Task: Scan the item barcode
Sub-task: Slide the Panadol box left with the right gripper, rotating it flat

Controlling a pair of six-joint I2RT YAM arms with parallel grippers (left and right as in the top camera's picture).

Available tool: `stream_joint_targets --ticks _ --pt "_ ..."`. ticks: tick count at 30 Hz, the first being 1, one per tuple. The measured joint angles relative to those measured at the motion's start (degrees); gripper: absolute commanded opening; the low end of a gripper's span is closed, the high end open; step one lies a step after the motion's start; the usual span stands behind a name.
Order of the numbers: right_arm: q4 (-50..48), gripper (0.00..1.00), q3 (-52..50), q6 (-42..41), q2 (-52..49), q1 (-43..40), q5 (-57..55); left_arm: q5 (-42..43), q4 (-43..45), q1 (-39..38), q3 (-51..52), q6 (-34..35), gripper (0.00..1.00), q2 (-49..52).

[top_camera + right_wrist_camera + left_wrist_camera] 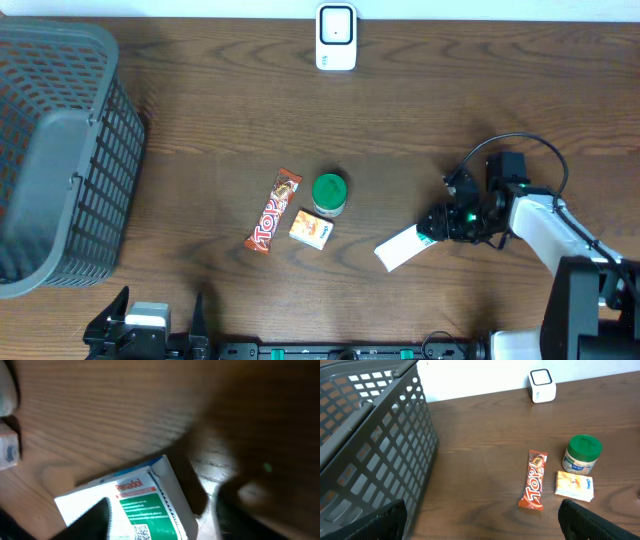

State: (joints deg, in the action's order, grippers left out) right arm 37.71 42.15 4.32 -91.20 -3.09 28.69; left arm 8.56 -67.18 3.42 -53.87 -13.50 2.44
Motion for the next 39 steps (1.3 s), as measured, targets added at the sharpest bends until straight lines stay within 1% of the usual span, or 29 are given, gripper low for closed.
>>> stream_joint_targets --ticks 2,4,7,12,14,25,29,34,37,39 --pt "0.0 0.48 0.0 0.79 -0.37 -0.02 0.2 0.02 0.0 0.0 0.0 0.0 0.96 0.0" --pt "0.0 0.42 -0.07 1.4 -0.42 0.0 0.11 0.0 0.0 0.0 0.0 0.0 0.96 0.0" --pt "-0.04 0.28 -0.15 2.69 -0.48 0.0 0.02 0.0 -0.02 0.0 0.0 0.0 0.96 0.0" --pt "-0.02 0.11 -0.17 3.45 -0.48 0.0 0.09 0.0 -0.02 0.0 0.0 0.0 0.96 0.0" --pt "0.13 0.02 -0.17 3.72 -0.48 0.0 0.15 0.0 -0.02 0.0 0.0 0.0 0.96 0.0" --pt "1.86 0.01 -0.17 3.23 -0.48 0.0 2.8 0.0 -0.02 0.0 0.0 0.0 0.96 0.0" --pt "3.45 0.01 -0.17 0.74 -0.48 0.0 4.35 0.0 -0.02 0.0 0.02 -0.02 0.96 0.0" --pt "10.47 0.01 0.35 -2.47 -0.55 0.0 7.61 0.0 -0.02 0.0 0.0 0.0 0.96 0.0" --pt "15.63 0.01 2.4 -3.85 -0.68 -0.02 10.12 0.0 0.0 0.0 0.0 0.0 0.96 0.0" --pt "17.35 0.02 3.39 -4.42 -0.68 -0.02 10.86 0.0 -0.02 0.0 0.0 0.0 0.96 0.0"
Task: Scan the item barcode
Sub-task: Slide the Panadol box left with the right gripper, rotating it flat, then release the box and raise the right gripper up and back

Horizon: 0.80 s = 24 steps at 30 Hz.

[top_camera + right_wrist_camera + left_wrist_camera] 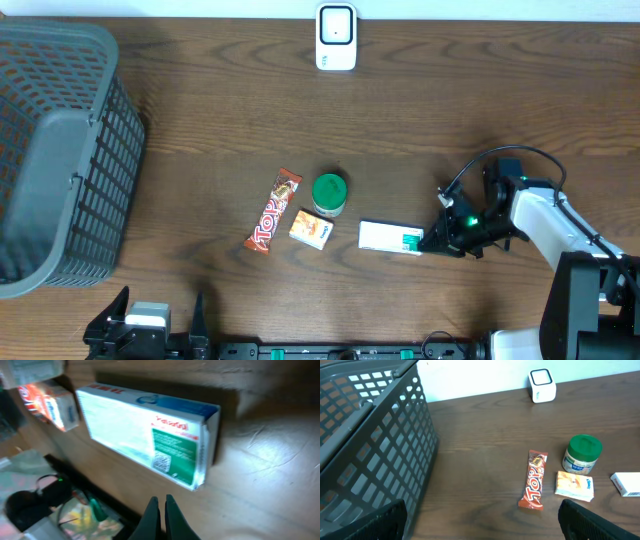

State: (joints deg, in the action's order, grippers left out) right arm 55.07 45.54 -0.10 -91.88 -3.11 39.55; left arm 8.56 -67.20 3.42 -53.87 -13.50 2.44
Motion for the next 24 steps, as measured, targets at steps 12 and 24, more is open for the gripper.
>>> stream_joint_targets --ticks 12,24 --pt "4.83 0.99 4.61 3.13 -0.02 0.02 -0.59 0.0 0.0 0.0 0.0 0.0 0.96 0.0" --pt "-6.58 0.99 27.52 8.52 -0.13 0.02 -4.17 0.0 -0.09 0.0 0.0 0.0 0.96 0.0"
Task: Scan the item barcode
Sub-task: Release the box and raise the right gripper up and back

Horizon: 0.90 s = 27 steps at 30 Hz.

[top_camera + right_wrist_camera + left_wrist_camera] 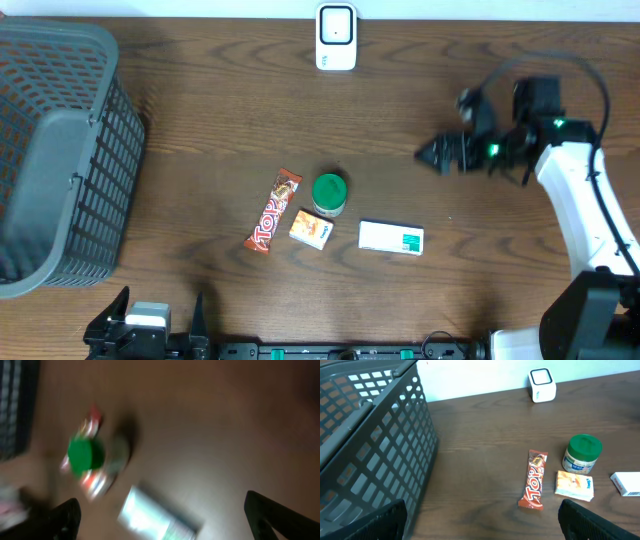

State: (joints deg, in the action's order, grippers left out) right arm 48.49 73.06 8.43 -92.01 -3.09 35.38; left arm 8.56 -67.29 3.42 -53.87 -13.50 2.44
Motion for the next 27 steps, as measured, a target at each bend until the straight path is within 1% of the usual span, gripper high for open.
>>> stream_joint_targets --ticks 3,7,9,11,14,23,27 --pt "-11.41 0.99 4.81 0.94 0.0 0.0 -5.86 0.0 0.02 0.0 0.0 0.0 0.96 0.0" --pt "-27.47 0.99 8.46 1.6 0.0 0.0 -18.16 0.0 0.0 0.0 0.0 0.0 0.96 0.0" --pt "-33.55 0.99 9.11 2.08 0.0 -0.02 -22.67 0.0 0.0 0.0 0.0 0.0 0.96 0.0" --pt "-36.72 0.99 10.01 3.04 0.0 -0.02 -25.88 0.0 0.02 0.0 0.0 0.0 0.96 0.0" --pt "-34.95 0.99 10.78 6.6 0.02 0.0 -26.8 0.0 0.0 0.0 0.0 -0.02 0.96 0.0" --pt "-20.41 0.99 10.78 14.82 0.35 0.04 -22.16 0.0 -0.02 0.0 0.0 0.0 0.96 0.0" --pt "-15.06 0.99 8.33 18.23 3.43 0.94 -19.21 0.0 0.0 0.0 0.0 0.0 0.96 0.0"
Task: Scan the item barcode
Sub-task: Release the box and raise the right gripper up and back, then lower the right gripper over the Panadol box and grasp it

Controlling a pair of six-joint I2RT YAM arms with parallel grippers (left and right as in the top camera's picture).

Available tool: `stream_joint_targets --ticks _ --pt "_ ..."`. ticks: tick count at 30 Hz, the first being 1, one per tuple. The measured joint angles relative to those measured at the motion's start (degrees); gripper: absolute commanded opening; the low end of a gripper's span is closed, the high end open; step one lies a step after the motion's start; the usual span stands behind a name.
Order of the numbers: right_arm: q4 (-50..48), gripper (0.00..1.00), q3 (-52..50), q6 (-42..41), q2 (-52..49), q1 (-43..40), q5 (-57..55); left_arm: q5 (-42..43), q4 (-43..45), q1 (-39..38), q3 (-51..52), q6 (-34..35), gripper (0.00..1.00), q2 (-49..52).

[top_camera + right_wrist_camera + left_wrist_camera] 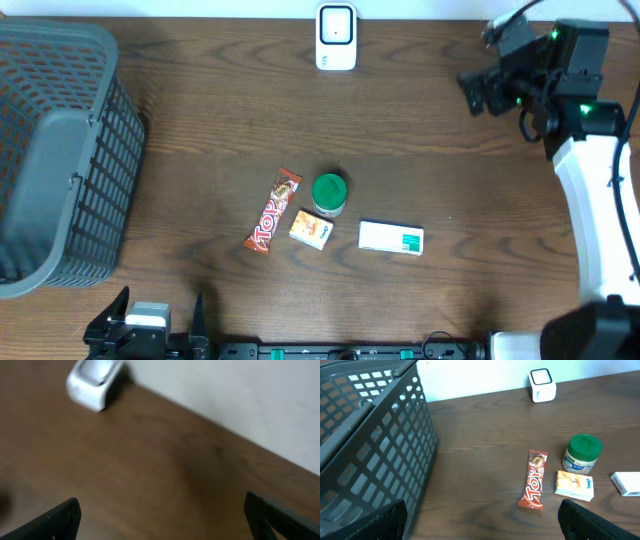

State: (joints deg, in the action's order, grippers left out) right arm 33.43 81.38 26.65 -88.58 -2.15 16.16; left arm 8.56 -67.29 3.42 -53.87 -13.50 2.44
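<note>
The white and green box [391,238] lies flat on the table, right of the orange sachet [311,230]; its left end shows at the left wrist view's edge [626,483]. The white scanner [336,37] stands at the back edge [95,380]. My right gripper [475,92] hangs open and empty over the back right of the table, right of the scanner and far from the box [165,525]. My left gripper [482,527] is open and empty at the front left.
A grey basket [50,150] fills the left side. A red candy bar [273,224] and a green-lidded jar [329,194] lie mid-table beside the sachet. A pale wall [225,395] rises just behind the scanner.
My right gripper has moved from the middle right of the table to the back right, and its camera now faces the scanner. The box and the left arm have not moved.
My right gripper was at the end of the box, which lay angled right of the middle. Then the box lay flat beside the sachet with shut fingertips at its right end. Then the gripper was open and away from it, and now it is further back.
</note>
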Motion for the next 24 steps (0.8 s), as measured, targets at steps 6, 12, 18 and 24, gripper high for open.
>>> stream_joint_targets --ticks 6,12,18,24 --pt "5.86 0.99 -12.74 7.48 7.96 6.19 1.99 0.0 -0.02 0.0 0.0 0.0 0.96 0.0" --pt "14.19 0.99 -25.4 16.17 11.87 10.29 1.2 0.02 -0.02 -0.02 0.0 0.0 0.96 0.0" --pt "23.37 0.99 -27.98 24.09 18.43 10.56 1.81 0.0 -0.02 0.0 0.0 0.0 0.96 0.0" --pt "25.92 0.99 -28.09 29.03 20.09 10.64 4.5 0.0 -0.02 0.0 0.0 0.0 0.96 0.0"
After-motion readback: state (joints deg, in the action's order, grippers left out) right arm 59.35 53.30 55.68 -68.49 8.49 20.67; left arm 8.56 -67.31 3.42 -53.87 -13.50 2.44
